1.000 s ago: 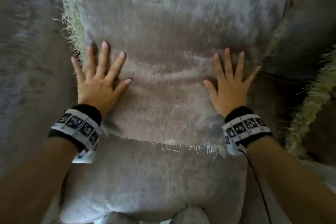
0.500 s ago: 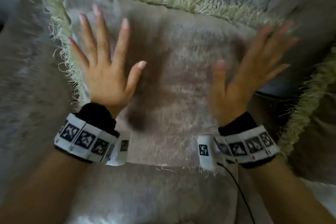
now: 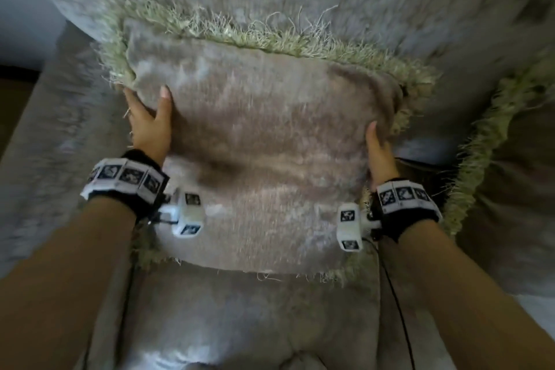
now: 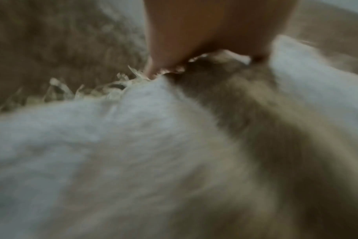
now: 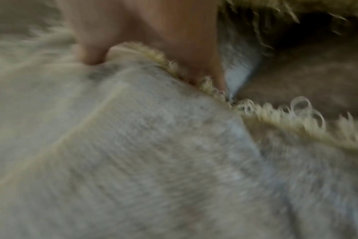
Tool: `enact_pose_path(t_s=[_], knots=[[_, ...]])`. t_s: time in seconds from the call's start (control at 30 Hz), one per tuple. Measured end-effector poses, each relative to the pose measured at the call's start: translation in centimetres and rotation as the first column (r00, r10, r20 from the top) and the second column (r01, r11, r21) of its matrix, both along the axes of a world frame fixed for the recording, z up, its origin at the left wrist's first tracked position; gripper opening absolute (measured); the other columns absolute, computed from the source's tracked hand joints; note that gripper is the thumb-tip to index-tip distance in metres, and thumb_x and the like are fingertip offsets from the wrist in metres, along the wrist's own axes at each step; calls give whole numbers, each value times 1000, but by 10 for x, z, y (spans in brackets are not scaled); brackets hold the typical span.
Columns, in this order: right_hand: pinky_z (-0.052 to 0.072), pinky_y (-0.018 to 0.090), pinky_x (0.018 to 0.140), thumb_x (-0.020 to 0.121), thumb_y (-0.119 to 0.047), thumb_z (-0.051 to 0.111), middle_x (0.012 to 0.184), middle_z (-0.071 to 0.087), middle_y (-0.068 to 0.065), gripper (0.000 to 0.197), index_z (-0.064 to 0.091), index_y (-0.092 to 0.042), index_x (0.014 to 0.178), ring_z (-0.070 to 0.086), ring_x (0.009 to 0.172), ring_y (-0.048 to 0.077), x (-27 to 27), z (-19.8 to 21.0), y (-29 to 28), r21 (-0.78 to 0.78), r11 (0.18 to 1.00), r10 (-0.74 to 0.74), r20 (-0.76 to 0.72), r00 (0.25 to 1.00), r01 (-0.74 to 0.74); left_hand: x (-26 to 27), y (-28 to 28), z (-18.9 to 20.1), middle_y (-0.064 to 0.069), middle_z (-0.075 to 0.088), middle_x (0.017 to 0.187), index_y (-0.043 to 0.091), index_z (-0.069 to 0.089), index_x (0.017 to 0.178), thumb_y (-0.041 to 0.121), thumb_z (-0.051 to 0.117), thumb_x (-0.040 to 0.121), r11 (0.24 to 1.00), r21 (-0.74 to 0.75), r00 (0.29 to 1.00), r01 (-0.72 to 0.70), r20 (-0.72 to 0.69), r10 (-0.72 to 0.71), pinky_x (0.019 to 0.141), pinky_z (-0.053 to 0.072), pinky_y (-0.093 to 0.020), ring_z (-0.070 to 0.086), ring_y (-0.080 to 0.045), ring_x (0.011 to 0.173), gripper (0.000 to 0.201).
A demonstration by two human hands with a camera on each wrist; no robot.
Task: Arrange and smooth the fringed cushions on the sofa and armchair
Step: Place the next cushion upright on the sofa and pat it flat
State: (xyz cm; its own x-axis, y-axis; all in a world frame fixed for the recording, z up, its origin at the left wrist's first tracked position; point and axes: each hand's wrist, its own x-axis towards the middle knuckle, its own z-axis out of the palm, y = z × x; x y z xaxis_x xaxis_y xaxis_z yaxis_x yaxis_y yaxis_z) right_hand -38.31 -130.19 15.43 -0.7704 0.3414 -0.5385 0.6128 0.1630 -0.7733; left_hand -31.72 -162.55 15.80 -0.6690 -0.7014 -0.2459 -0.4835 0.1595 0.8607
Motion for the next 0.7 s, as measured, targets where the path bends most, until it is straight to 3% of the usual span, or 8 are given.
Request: enact_pose_path(t_s=[0.1,0.2,0.3,0.33,0.4,0.47,0.57,0.7], knots=[[41,41,106,69,-71,58,141,46,8,94,39,-13,139,48,125,27,-2,16,-6,-64,997,-39,9,999,39,-4,-1,21,-14,36,147,10,24,146,63,37,88,998,17,992,-62,113,60,112,27,-35,34,-29,136,80],[45,38,101,80,-64,53,122,58,5,75,51,-9,130,56,110,23,7,31,0,-67,988,-146,-72,987,141,6,-1,38,-11,51,133,4,46,133,53,41,92,981,-4,981,-193,-17,193,95,36,-15,46,-20,125,64],[47,38,99,80,-65,51,115,62,2,72,57,-8,125,59,107,22,3,48,6,-152,973,-198,-180,963,172,7,-3,53,-4,54,124,4,51,129,45,43,95,964,91,954,-250,-148,261,71,38,4,48,-5,110,54],[47,35,99,83,-62,49,111,61,0,69,57,-8,124,59,107,21,-5,51,4,-146,974,-203,-202,958,176,3,-6,55,-3,55,124,4,51,129,45,42,95,963,103,950,-248,-169,263,71,39,3,48,-4,110,53],[45,29,95,89,-57,45,107,58,1,65,55,-5,125,56,107,20,-23,50,-3,-60,984,-178,-200,963,170,-11,-9,49,-6,51,133,4,47,133,48,39,95,969,89,959,-230,-147,241,89,39,-8,48,-11,119,58],[41,33,102,89,-61,38,122,58,8,68,53,-8,129,54,115,25,-33,43,-12,57,991,-107,-171,979,119,-21,-8,41,-11,40,146,7,38,139,50,33,96,981,19,979,-195,-58,196,105,29,-23,38,-21,133,62],[35,43,109,88,-67,27,138,50,13,74,49,-13,133,46,126,31,-35,30,-9,133,990,-20,-144,989,39,-23,-11,31,-12,35,149,11,35,141,50,27,97,989,-54,990,-141,10,142,110,23,-30,32,-25,137,59],[31,37,110,92,-61,26,144,42,13,70,40,-11,139,41,130,30,-28,35,3,158,987,-1,-122,993,21,-13,-18,30,-10,38,147,16,37,139,57,27,94,993,-11,992,-121,26,121,110,26,-38,35,-28,135,61]])
